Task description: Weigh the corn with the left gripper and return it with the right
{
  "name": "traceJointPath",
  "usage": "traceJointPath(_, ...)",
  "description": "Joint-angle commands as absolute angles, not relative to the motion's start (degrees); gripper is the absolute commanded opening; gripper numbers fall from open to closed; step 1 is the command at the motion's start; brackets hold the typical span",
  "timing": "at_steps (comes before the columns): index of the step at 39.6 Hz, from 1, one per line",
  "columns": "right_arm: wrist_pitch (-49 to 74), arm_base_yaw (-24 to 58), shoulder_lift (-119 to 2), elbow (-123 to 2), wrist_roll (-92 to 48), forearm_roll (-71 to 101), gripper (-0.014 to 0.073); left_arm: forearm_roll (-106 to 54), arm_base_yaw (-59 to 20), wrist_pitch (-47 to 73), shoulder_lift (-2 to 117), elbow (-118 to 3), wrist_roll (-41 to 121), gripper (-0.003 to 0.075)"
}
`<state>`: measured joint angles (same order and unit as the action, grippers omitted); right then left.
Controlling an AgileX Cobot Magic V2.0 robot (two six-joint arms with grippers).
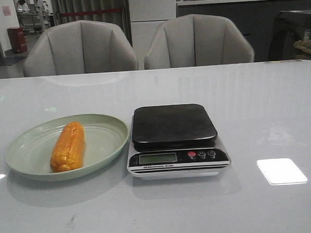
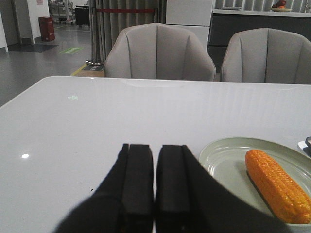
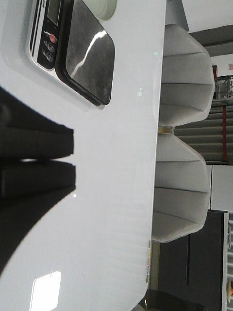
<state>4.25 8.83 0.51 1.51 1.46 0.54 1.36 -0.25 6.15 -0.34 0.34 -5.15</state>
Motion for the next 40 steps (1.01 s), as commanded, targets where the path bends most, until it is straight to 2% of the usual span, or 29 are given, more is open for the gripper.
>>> traceJointPath(1,0.0,8.5,1.6,2.1,1.0,0.6,0.0168,1.3,-0.2,1.4,-1.6,2.1,-5.2,0.0113)
traceJointPath(17,0.0,8.5,1.6,2.1,1.0,0.6,0.0168,1.3,-0.2,1.2,-1.6,2.1,-5.2,0.0113)
traceJointPath(22,0.0,8.5,1.6,2.1,1.0,0.6,0.0168,1.3,-0.2,-2.4,-1.6,2.1,-5.2,0.0113)
traceJointPath(29,0.0,8.5,1.6,2.1,1.0,0.6,0.0168,1.3,-0.2,-13.2,-1.4,1.3,-5.5,0.0113)
traceJointPath(33,0.0,8.5,1.6,2.1,1.0,0.6,0.0168,1.3,-0.4,-9.4,-0.6,-3.1,-7.3,0.0113)
traceJointPath(40,0.0,8.5,1.6,2.1,1.0,0.6,0.0168,1.0,-0.5,5.6,5.1,-13.4,-7.6,0.0113)
